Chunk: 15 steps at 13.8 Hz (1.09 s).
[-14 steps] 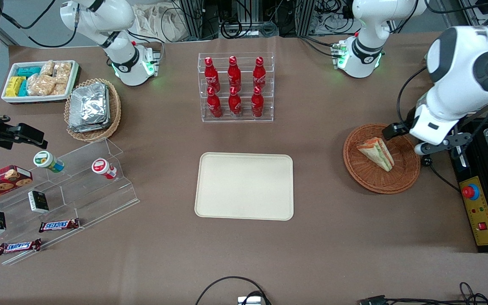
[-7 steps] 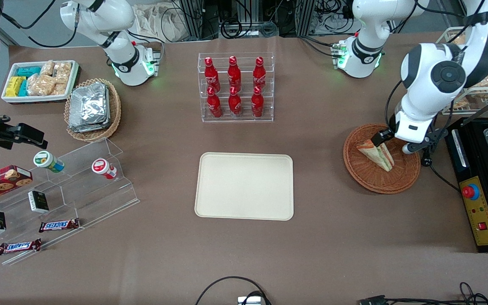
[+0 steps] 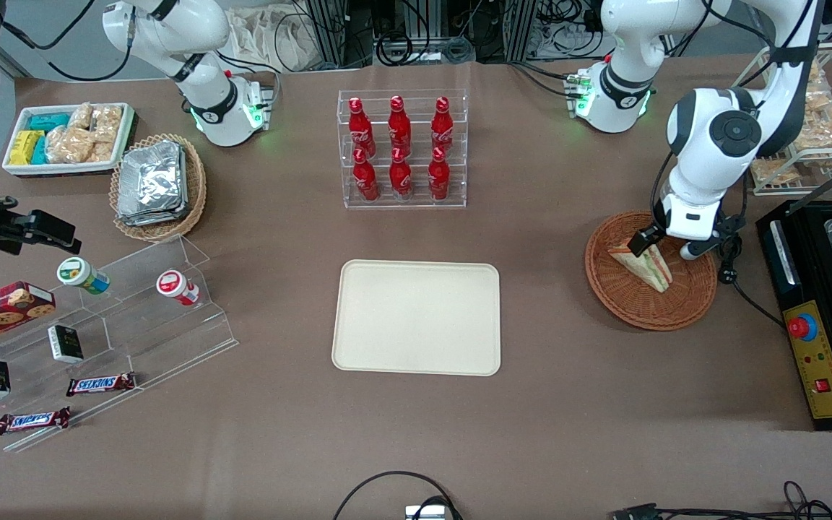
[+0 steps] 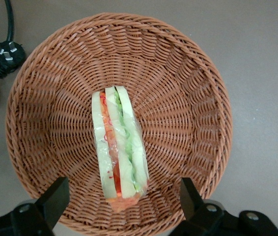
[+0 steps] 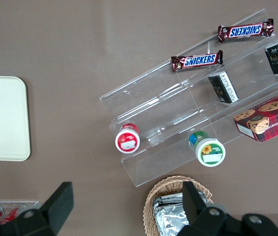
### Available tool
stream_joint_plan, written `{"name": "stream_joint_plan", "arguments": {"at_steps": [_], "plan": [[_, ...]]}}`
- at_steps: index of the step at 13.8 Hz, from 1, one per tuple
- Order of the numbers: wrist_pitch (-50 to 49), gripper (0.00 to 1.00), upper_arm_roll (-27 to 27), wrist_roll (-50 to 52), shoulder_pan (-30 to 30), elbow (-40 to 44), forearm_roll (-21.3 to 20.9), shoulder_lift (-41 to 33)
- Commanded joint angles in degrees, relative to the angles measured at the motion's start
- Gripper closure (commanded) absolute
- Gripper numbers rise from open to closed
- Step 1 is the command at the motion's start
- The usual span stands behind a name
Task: Place sandwich from basket to tray
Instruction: 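Lower the left gripper and close it on the sandwich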
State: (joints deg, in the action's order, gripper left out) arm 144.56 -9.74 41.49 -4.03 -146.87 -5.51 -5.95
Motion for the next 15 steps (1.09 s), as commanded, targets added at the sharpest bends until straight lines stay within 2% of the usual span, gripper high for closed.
{"name": "stream_joint_plan", "arguments": {"at_steps": [1, 7, 13, 14, 15], "plan": [[4.5, 0.0, -0.1, 2.9, -0.7, -1.8, -1.5, 1.5], [14.2, 0.0, 0.0, 4.9, -1.2, -3.5, -1.5, 7.5], [18.7, 0.0, 0.2, 4.9, -2.3, -4.1, -1.5, 11.7], [18.7, 0.01, 0.2, 4.9, -2.3, -4.0, -2.0, 12.1], [18.8, 0.13, 0.2, 4.9, -2.4, -4.0, -2.4, 12.4]]}}
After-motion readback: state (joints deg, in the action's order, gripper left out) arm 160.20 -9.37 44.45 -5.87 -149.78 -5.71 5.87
